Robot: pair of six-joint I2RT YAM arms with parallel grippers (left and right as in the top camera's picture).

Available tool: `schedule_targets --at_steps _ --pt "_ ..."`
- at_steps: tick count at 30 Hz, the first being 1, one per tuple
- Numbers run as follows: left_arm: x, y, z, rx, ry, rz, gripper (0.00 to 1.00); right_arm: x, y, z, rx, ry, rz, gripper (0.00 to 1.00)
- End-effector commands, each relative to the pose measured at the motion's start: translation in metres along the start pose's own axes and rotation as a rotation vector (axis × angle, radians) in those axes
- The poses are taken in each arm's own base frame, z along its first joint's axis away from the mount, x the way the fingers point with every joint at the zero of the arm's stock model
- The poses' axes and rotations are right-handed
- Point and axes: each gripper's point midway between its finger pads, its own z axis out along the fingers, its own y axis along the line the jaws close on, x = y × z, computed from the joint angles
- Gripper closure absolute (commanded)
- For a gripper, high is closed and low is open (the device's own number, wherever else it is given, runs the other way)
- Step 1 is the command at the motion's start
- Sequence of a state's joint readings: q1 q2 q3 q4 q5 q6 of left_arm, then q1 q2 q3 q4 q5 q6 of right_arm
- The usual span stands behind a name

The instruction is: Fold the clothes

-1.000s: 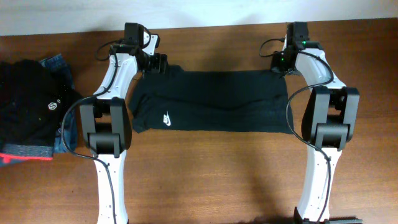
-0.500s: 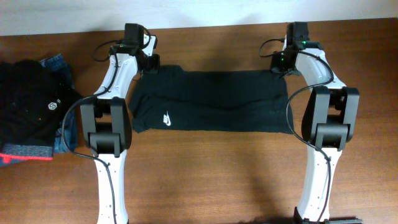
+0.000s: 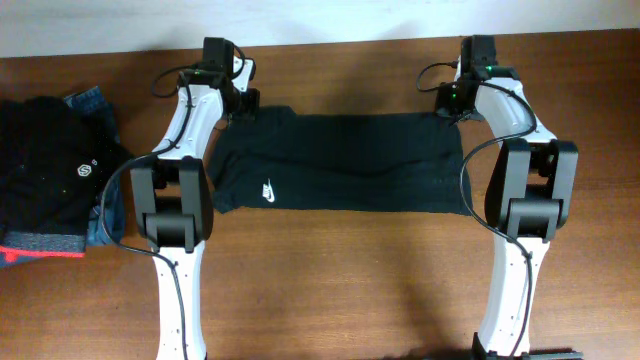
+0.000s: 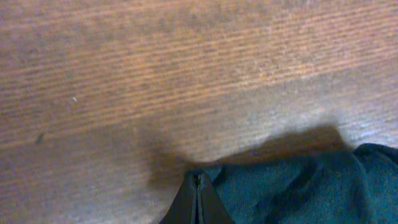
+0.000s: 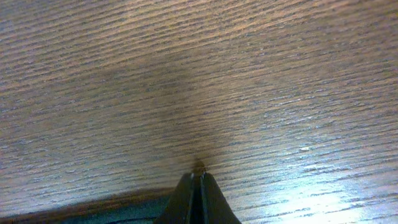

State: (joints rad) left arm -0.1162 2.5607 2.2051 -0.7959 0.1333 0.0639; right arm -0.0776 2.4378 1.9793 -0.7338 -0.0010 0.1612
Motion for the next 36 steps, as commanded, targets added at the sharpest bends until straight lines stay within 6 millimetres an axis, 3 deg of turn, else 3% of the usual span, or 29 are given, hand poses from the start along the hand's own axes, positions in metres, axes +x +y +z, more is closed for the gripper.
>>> schedule_targets --at_steps 1,8,18,24,36 --pt "0.016 -0.004 0.012 0.014 0.058 0.017 1.0 0.048 0.0 0.029 0.009 0.157 -0.001 0.96" --pt "-0.004 -0.008 -0.032 0.01 0.007 0.023 1.0 0.019 0.004 -0.016 0.001 0.105 0.001 0.96" --pt "-0.019 -0.001 -0.094 -0.004 -0.04 0.006 1.0 0.008 -0.004 -0.065 0.012 0.131 0.02 0.96" --pt "-0.01 0.002 -0.106 -0.005 -0.007 -0.007 1.0 0.014 -0.019 -0.077 0.026 0.17 0.046 0.96" --pt "0.027 -0.001 -0.109 0.008 0.143 -0.031 1.0 0.047 -0.047 -0.089 0.058 0.317 0.096 0.96"
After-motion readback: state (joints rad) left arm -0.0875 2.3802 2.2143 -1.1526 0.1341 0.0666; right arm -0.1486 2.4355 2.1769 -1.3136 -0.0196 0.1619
